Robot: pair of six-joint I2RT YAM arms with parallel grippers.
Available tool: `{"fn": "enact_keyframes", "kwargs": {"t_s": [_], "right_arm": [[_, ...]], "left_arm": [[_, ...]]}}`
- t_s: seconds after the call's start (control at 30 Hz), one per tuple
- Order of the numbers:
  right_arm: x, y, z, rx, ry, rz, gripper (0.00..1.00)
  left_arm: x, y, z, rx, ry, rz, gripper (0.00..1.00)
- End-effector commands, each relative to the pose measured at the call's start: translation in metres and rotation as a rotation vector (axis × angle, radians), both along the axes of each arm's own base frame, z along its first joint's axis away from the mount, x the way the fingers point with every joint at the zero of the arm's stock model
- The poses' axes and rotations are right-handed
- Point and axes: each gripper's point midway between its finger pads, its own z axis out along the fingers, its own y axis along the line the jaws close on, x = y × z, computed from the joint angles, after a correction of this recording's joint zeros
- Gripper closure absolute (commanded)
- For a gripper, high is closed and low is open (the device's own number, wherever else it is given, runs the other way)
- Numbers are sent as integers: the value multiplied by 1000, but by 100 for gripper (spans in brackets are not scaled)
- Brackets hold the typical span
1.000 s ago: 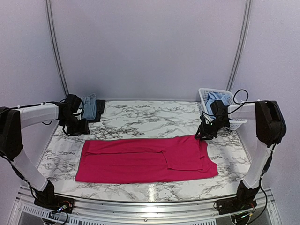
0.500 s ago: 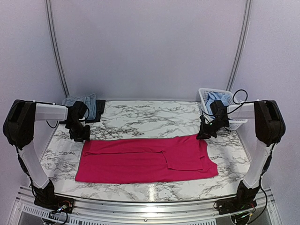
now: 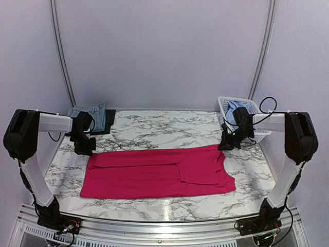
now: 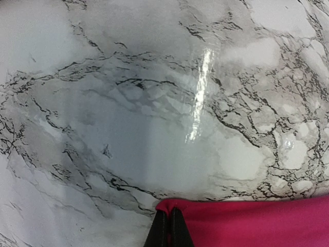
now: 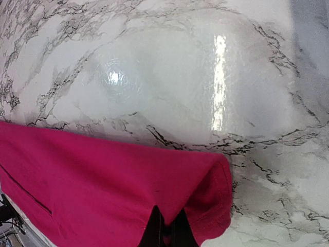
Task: Fold and stack the mixed laundry pile
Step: Adjust the rectangle-folded T-shirt at the center of the board, then rotate the rectangle-folded T-shirt at the center of the board.
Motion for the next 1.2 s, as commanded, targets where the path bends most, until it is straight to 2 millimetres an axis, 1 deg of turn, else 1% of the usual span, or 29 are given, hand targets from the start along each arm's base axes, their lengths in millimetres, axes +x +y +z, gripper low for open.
{"fn": "enact_keyframes", "kwargs": {"t_s": [0.0, 0.1, 0.13, 0.17, 0.27, 0.33, 0.37, 0.43, 0.47, 0.53, 0.6, 0.67, 0.73, 0.77, 0.87, 0.9, 0.97, 1.03, 1.1, 1.17], "right_arm": [[11, -11, -10, -26, -17, -28, 100], [26, 0, -12, -1, -26, -18, 100], [31, 3, -13, -8, -33, -11, 94], [37, 7, -12, -14, -40, -3, 92], [52, 17, -7, -30, -64, 17, 92], [57, 20, -6, -53, -65, 31, 92], [59, 21, -5, -70, -67, 41, 90], [61, 24, 5, -84, -77, 57, 79], [61, 27, 15, -79, -93, 63, 74], [59, 38, 38, -53, -132, 87, 69], [48, 52, 60, -19, -155, 124, 66], [33, 68, 74, 12, -164, 170, 65], [13, 87, 79, 36, -155, 216, 65], [2, 93, 79, 43, -143, 235, 65], [-33, 112, 71, 45, -104, 281, 65], [-44, 117, 68, 45, -90, 297, 65], [-65, 122, 55, 41, -46, 312, 66], [-82, 126, 41, 46, -8, 319, 66], [-95, 128, 25, 46, 29, 319, 66], [-103, 123, 7, 33, 65, 311, 67]], "left_arm": [[-9, 28, -2, 88, 12, 51, 100], [-11, 30, -3, 91, 17, 55, 100], [-12, 31, -3, 93, 17, 57, 100], [-12, 32, -3, 98, 17, 59, 100], [-16, 40, -3, 121, 19, 83, 100], [-18, 45, -3, 125, 23, 103, 100], [-19, 48, -3, 126, 26, 110, 100], [-20, 51, -1, 130, 21, 118, 99], [-20, 52, 2, 130, 14, 119, 92], [-19, 54, 8, 133, -2, 125, 78], [-17, 54, 15, 123, -19, 124, 61], [-13, 53, 28, 116, -48, 113, 47], [-6, 46, 49, 80, -109, 78, 40], [-2, 41, 60, 63, -141, 43, 38], [6, 20, 87, 40, -215, -107, 38], [7, 12, 93, 22, -229, -144, 38], [4, -15, 97, -75, -236, -234, 39], [-3, -39, 92, -129, -212, -317, 42], [-13, -59, 76, -104, -158, -399, 46], [-21, -70, 61, -87, -109, -436, 54]]}}
